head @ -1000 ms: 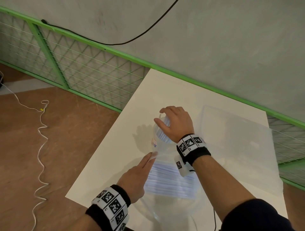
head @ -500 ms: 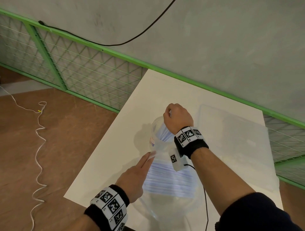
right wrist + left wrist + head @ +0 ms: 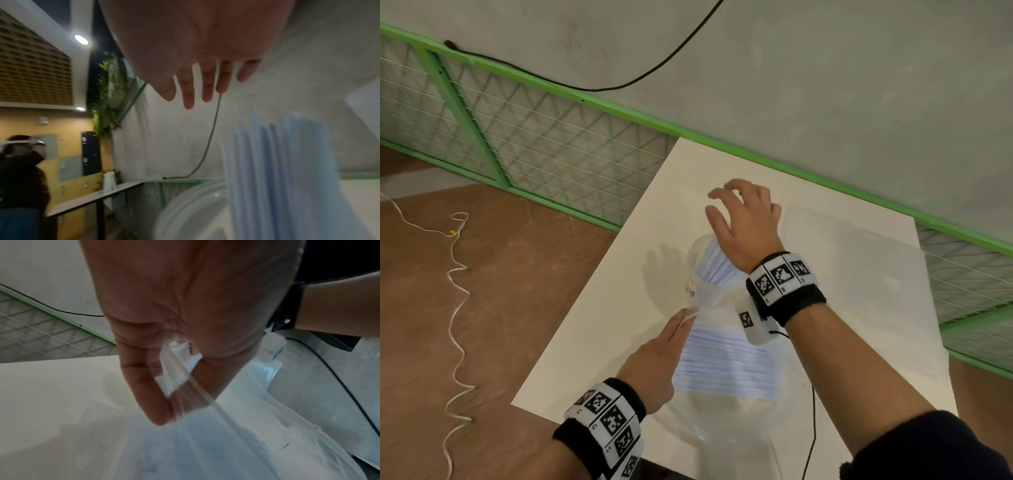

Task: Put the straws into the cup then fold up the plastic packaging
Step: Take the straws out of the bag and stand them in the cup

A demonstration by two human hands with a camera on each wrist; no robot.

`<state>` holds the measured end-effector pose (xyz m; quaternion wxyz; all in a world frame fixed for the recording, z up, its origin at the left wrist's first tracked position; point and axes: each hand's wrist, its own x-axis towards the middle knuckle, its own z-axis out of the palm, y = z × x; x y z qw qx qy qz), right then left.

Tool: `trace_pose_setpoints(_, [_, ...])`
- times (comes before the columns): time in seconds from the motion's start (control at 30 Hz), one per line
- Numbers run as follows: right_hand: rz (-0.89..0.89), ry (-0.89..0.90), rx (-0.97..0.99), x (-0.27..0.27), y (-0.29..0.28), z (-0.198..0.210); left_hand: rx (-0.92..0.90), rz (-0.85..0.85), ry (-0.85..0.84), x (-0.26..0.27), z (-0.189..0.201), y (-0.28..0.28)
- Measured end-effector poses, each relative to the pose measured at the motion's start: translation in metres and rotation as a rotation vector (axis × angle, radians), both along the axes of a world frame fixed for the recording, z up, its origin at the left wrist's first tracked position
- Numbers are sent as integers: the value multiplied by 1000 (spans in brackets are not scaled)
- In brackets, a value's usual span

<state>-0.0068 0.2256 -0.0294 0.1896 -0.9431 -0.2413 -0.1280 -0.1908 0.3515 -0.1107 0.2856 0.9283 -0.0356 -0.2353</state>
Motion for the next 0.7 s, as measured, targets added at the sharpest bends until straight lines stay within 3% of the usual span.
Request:
trace_pose_setpoints(0.1, [241,-162,169,-47,-7,11,25,5,11,0,2,-4])
trace_pose_setpoints(0.2, [383,-42,155,-112,-20,-12,70,18,34,0,1,-8])
trace_pose_setpoints(0.37, [221,312,-257,-175,-55,-102,-6,-10,-6,-4,-5,-13])
trace_pose_setpoints(0.5, [57,386,-449,-194,-68,-147,-22,9,-23,-6,-10,-20])
trace_pose_setpoints(0.7, [-61,353,-485,-197,-63,-159,-103,-1,-69,-6,-14,-21])
